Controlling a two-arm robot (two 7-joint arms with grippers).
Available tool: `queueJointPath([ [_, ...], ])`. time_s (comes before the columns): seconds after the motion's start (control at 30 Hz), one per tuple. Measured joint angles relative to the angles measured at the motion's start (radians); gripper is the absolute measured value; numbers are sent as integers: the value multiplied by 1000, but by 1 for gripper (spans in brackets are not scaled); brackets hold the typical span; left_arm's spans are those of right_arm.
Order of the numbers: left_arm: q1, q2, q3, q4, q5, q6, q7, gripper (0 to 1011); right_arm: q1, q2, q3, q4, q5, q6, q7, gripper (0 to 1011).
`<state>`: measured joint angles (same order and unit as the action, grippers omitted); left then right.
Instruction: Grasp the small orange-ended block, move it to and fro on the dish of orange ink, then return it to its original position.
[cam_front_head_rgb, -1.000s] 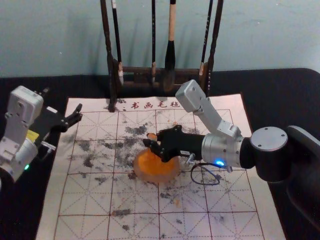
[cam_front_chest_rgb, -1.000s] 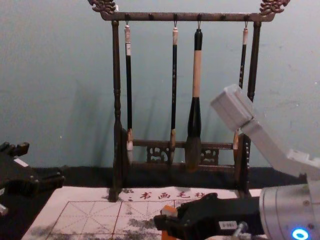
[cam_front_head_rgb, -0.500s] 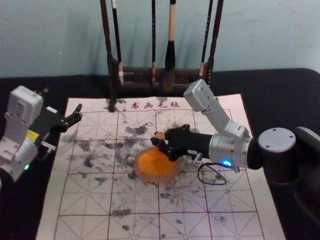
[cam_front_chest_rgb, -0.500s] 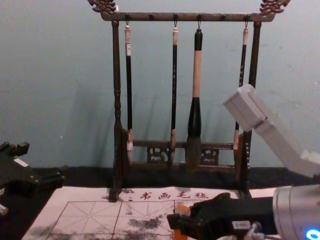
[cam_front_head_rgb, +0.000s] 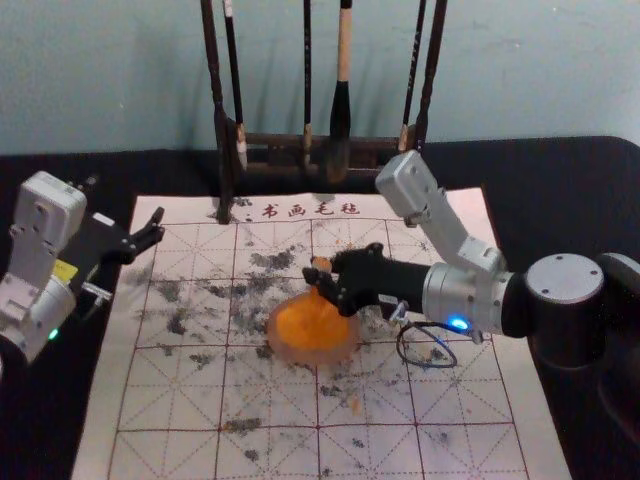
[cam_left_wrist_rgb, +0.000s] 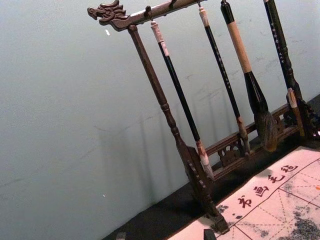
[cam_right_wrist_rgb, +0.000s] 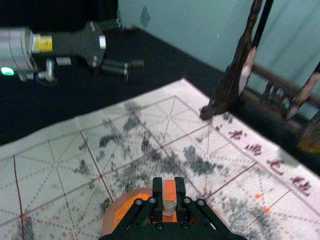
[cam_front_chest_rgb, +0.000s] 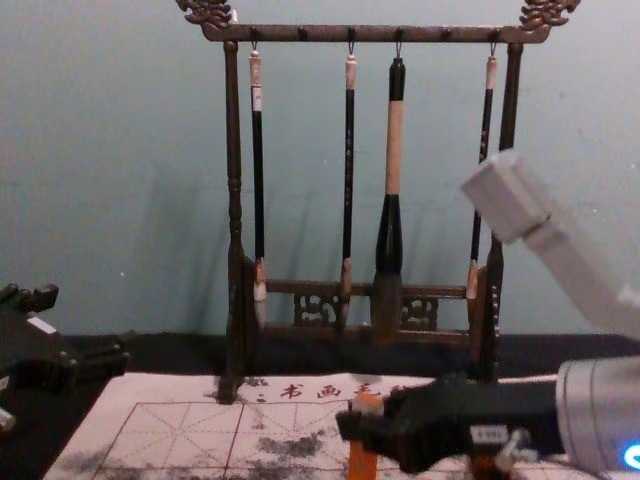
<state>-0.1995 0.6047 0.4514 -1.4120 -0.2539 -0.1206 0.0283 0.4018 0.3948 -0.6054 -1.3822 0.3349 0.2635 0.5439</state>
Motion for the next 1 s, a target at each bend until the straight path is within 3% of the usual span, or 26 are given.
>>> queueJointPath([
  [0.33,0,0,0,0,0,0,0,1001,-59,49,71,-157,43,11,-58,105],
  [0.63,0,0,0,0,0,0,0,1001,-160,121,140,-291,59,22,-127,105],
  [1.0,0,0,0,0,0,0,0,1001,-258,136,193,-328,47,45,-203,105],
])
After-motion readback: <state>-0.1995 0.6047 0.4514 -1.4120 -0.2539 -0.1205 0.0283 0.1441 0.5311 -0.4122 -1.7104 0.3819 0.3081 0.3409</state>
